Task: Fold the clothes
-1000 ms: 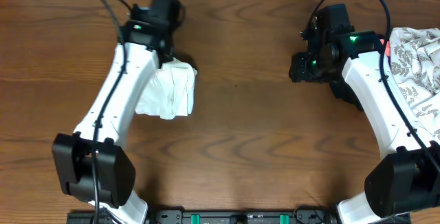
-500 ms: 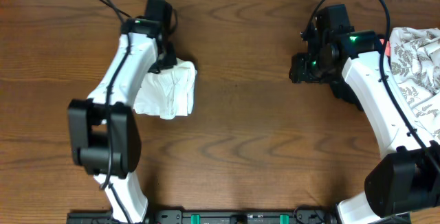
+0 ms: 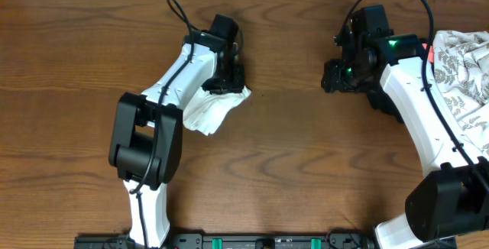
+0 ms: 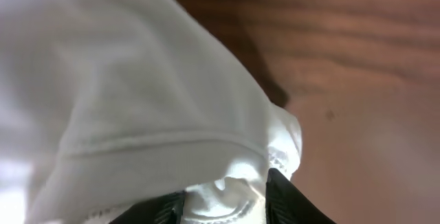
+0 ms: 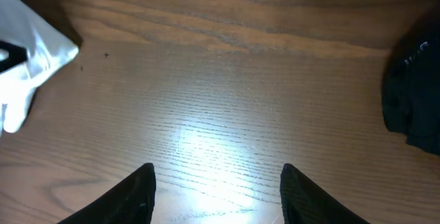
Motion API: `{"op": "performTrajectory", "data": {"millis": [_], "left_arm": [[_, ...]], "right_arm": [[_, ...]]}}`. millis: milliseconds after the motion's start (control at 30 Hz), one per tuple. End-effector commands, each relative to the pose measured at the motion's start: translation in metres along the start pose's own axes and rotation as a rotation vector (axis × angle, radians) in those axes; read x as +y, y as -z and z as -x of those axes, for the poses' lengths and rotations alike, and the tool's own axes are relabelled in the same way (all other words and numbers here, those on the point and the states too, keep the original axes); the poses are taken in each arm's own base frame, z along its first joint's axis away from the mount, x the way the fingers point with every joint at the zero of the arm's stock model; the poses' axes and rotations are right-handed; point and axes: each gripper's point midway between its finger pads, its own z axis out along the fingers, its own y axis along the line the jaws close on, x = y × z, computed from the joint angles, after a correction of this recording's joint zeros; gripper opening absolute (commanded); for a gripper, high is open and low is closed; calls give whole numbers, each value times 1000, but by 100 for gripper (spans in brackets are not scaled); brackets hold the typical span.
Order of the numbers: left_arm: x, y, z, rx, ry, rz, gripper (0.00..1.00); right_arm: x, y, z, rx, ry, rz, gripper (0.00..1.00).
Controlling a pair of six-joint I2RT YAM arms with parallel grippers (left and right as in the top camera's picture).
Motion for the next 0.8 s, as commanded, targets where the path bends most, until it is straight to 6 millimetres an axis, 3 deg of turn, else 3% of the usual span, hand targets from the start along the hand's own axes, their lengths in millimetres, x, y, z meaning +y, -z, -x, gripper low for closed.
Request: {"op": "performTrajectory", "data": {"millis": [0, 133, 233, 333, 467, 600, 767], "left_arm": [[-5, 34, 0, -36, -15, -35, 39], [-1, 45, -23, 37, 12, -12, 40], [-1, 43, -46, 128, 59, 9, 47], [-4, 42, -55, 154, 36, 17, 46], [18, 51, -30, 34, 5, 134, 41], [52, 77, -2, -122, 20, 298, 42], [66, 77, -3, -121, 29, 360, 43]], "right_arm": [[3, 3, 3, -14, 17, 4, 57], [3, 3, 4, -20, 18, 5, 58], [3, 3, 6, -26, 18, 6, 58], [3, 3, 6, -29, 19, 7, 57], [3, 3, 4, -19, 18, 5, 58], [3, 3, 3, -15, 25, 4, 58], [3, 3, 2, -13, 24, 4, 58]]}}
